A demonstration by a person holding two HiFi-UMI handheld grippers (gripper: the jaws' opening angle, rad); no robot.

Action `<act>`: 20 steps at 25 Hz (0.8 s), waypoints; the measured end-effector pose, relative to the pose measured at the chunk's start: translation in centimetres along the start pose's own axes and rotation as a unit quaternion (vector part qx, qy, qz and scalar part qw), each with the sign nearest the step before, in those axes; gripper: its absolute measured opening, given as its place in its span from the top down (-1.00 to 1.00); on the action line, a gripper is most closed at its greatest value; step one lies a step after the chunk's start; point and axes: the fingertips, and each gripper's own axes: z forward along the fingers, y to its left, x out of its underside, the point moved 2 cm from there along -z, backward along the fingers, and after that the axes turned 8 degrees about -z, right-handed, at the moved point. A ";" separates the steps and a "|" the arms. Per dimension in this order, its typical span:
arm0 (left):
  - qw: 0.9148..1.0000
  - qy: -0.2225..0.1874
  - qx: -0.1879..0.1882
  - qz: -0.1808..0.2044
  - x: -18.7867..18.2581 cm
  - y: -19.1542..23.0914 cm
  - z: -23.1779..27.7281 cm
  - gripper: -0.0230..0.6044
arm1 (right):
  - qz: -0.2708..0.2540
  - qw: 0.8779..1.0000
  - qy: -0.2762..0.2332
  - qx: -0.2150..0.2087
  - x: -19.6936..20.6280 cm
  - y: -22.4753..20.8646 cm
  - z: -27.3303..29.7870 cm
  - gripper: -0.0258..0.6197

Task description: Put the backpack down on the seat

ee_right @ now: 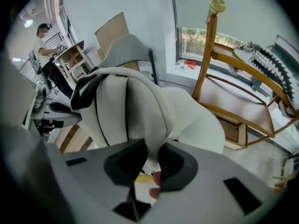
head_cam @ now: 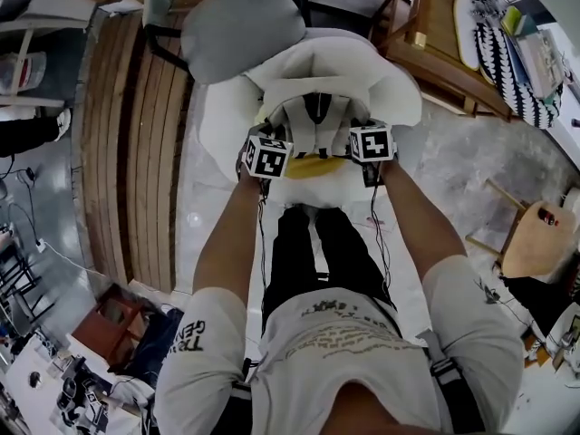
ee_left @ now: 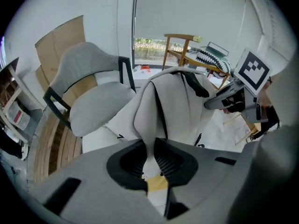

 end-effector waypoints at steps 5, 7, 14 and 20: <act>1.000 -0.009 0.009 0.002 0.3 -0.1 0.8 0.75 | 0.003 1.000 -0.007 -0.004 0.6 -0.5 1.0 0.68; 1.000 -0.004 0.009 -0.002 0.8 -0.5 1.0 0.74 | 0.007 1.000 -0.001 -0.006 1.3 -0.7 1.3 0.66; 1.000 0.015 -0.010 0.002 4.3 -1.8 2.0 0.68 | 0.012 0.999 0.046 -0.003 5.3 -1.2 3.0 0.54; 1.000 -0.007 -0.016 -0.020 6.0 -2.2 2.0 0.36 | 0.003 0.999 0.054 -0.008 8.3 -0.9 3.6 0.24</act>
